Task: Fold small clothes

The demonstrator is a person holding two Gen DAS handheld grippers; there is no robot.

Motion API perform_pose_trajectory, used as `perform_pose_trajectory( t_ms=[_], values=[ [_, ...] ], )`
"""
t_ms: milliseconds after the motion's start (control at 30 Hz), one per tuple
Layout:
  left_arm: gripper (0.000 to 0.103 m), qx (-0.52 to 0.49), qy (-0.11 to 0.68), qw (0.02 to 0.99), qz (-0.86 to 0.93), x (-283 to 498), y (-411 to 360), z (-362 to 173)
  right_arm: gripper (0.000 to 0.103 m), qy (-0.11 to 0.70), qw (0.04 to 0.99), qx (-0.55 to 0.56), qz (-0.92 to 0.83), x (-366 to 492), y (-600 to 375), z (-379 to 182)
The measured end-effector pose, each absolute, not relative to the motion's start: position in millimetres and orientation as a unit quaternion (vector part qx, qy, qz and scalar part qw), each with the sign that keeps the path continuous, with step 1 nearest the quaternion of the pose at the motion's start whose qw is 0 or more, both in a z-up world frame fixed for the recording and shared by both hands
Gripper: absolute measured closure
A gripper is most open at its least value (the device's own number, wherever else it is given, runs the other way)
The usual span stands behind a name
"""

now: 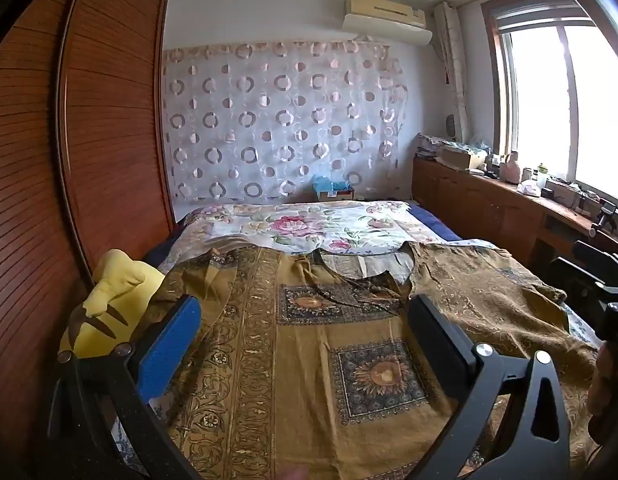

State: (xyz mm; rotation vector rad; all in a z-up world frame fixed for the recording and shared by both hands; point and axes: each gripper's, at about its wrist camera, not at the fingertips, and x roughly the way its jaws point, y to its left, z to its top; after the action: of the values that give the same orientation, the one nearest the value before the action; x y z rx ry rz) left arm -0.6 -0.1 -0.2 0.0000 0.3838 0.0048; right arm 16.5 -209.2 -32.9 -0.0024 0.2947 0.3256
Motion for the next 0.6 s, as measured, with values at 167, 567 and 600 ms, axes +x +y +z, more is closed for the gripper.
perform_pose_trajectory(
  t_ms=[167,567,600],
  values=[
    [0.0,0.001,0.194,0.981,0.003,-0.3,-0.4,-0.1,0.0,0.149,0.976,-0.004,0.16,17.0,-209.0,-33.2],
    [0.0,-0.001,0.193,0.981,0.003,0.6,-0.3,-0.8,0.0,0.149,0.976,-0.004,0.161,19.2,-209.9,-33.3],
    [0.0,-0.001,0.193,0.981,0.003,1.5,-0.5,-1.2,0.0,0.149,0.976,-0.004,0.161,19.4,-210.0,-33.3]
  ],
)
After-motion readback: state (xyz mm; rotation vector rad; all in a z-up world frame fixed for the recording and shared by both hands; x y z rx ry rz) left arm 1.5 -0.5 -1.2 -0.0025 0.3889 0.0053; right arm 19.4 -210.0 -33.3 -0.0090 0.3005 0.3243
